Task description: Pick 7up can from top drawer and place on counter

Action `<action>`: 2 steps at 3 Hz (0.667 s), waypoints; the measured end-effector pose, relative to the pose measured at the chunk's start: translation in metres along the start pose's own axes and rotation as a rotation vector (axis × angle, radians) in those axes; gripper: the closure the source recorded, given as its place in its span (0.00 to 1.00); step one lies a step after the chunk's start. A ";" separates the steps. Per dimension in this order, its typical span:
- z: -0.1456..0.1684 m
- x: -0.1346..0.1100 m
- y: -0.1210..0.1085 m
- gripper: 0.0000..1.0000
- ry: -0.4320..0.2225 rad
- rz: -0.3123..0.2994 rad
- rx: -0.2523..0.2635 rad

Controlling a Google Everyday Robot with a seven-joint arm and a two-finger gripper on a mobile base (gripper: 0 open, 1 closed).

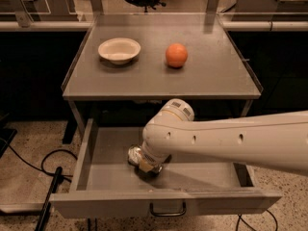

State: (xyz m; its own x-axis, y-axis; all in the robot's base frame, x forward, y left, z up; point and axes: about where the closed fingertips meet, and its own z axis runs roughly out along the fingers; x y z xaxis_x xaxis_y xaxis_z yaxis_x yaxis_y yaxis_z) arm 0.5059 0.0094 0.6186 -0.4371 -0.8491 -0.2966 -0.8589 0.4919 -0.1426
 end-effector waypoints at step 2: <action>-0.061 0.025 -0.034 1.00 0.053 0.208 0.090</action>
Offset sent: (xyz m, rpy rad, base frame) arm -0.0048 -0.1143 0.1256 -0.0833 -0.0309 -0.5113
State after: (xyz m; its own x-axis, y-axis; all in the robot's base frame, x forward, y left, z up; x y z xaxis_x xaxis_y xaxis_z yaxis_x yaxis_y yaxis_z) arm 0.5079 -0.0406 0.6732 -0.6175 -0.7355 -0.2788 -0.7227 0.6705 -0.1680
